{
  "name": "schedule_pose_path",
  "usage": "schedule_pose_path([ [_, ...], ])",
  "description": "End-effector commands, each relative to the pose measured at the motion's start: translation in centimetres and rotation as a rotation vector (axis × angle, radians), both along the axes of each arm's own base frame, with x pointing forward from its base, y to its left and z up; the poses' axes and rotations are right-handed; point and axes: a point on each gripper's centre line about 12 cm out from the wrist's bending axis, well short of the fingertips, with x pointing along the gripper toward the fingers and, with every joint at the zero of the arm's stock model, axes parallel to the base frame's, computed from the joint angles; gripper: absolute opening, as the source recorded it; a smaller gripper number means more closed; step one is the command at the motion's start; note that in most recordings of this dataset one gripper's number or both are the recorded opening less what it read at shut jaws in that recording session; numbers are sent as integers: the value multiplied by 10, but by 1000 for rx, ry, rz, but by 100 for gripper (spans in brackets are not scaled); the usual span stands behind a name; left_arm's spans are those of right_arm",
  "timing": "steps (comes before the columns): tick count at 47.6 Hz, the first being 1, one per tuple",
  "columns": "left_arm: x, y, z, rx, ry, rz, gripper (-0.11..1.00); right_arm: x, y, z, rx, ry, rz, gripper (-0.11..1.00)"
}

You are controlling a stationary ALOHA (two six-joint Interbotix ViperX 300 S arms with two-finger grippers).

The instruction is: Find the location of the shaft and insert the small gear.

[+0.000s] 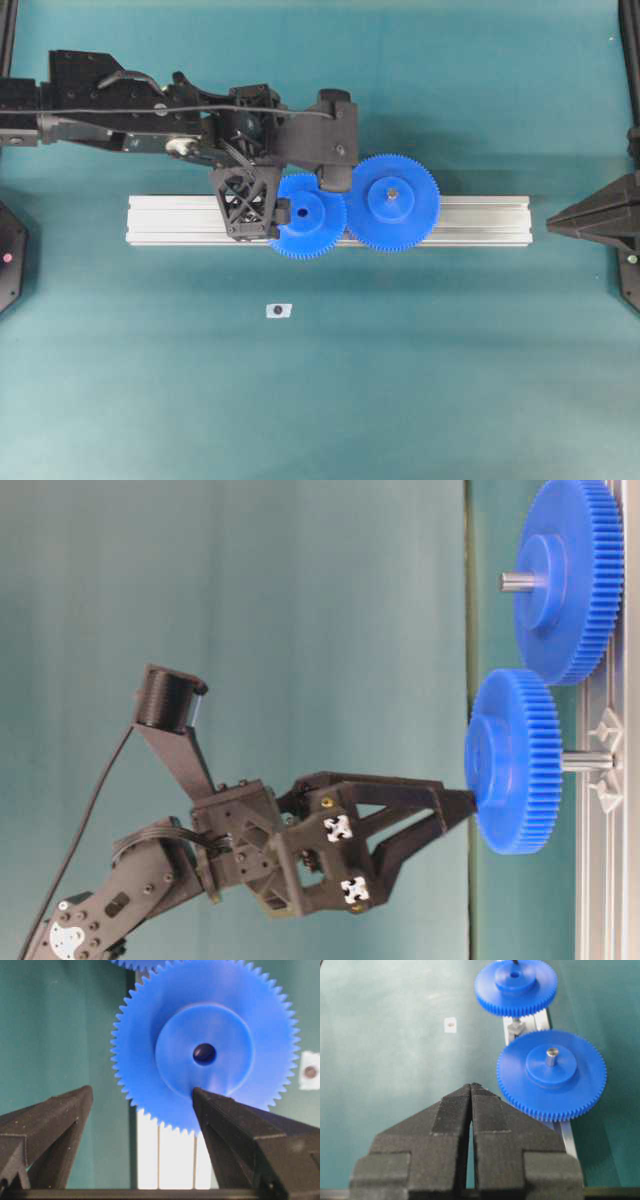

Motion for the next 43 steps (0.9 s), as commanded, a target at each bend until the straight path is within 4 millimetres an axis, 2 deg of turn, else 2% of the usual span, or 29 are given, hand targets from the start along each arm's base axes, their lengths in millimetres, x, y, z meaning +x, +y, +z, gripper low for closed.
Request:
schedule_pose_path([
  [1,1,-2,5,5,-16,-4,87,2,0,5,12,-15,-6,3],
  [10,4,-1,14,8,-41,-4,87,2,0,6,12,-17,-6,3],
  [21,11,-3,48,20,-129,-11,87,2,0,5,12,-15,-6,3],
  [27,15,-10,57,21,-152,-27,87,2,0,5,12,-15,-6,3],
  [35,18,-27,53,15,-154,-63,87,2,0,6,12,-26,-7,3],
  [43,24,-38,34,-3,-149,-69,87,2,-1,6,12,-27,-12,3],
])
